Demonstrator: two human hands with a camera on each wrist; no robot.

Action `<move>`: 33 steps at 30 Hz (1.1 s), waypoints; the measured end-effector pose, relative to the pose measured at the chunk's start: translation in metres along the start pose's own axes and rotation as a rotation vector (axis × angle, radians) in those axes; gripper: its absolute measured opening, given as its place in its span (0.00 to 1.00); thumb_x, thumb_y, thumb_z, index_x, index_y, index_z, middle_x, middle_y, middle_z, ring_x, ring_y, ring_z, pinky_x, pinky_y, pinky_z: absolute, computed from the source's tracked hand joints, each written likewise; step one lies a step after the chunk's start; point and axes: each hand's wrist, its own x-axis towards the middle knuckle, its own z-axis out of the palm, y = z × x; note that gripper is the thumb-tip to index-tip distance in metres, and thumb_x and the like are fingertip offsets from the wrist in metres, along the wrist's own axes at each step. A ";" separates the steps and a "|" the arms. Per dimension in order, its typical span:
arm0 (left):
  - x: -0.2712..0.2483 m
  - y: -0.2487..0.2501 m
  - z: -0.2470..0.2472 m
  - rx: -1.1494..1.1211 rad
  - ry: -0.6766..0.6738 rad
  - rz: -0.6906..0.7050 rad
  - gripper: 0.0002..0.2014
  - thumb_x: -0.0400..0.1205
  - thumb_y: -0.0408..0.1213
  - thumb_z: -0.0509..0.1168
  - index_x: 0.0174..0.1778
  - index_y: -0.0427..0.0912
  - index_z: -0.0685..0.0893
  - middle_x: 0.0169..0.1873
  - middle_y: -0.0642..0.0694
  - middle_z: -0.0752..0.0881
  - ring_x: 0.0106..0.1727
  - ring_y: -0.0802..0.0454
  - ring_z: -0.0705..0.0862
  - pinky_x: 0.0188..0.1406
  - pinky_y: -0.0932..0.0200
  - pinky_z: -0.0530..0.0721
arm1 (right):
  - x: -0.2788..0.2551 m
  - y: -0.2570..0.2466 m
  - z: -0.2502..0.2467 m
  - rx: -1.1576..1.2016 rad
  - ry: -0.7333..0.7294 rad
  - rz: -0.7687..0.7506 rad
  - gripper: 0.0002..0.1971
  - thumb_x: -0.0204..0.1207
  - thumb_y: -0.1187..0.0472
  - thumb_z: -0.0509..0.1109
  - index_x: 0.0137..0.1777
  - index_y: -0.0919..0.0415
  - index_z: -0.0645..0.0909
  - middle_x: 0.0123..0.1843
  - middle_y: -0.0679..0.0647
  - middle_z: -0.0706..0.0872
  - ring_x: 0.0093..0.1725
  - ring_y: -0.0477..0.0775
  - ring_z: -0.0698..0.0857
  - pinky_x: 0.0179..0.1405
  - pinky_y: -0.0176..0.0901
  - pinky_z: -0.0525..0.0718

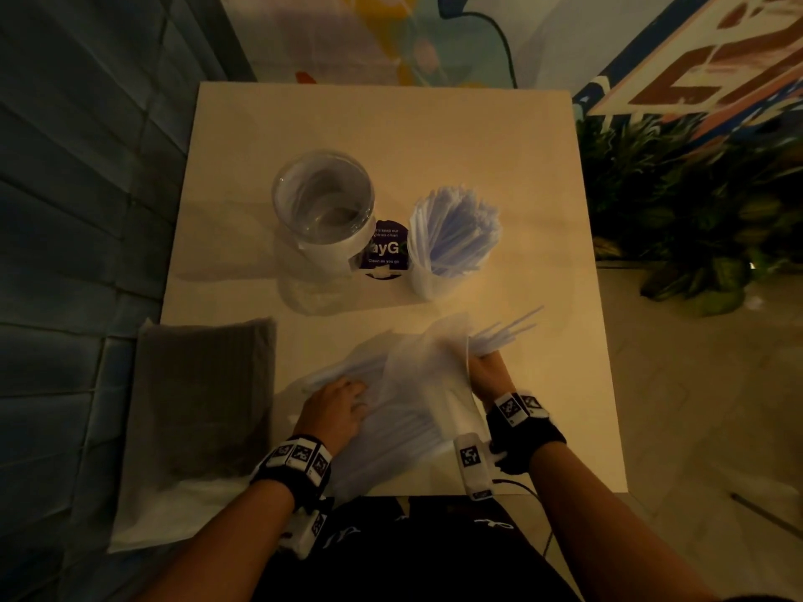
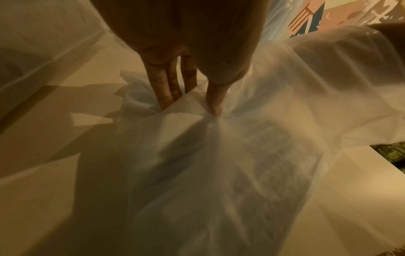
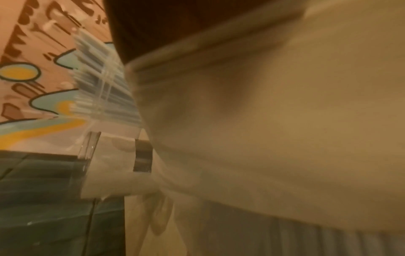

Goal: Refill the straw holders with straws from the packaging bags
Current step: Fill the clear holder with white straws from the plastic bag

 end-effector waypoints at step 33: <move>-0.008 0.040 -0.045 -0.953 -0.017 -0.103 0.10 0.83 0.48 0.65 0.52 0.47 0.86 0.50 0.46 0.90 0.55 0.44 0.88 0.55 0.53 0.85 | -0.102 -0.167 -0.021 0.812 -0.065 -0.722 0.15 0.80 0.50 0.69 0.32 0.50 0.73 0.23 0.43 0.67 0.21 0.46 0.64 0.24 0.39 0.66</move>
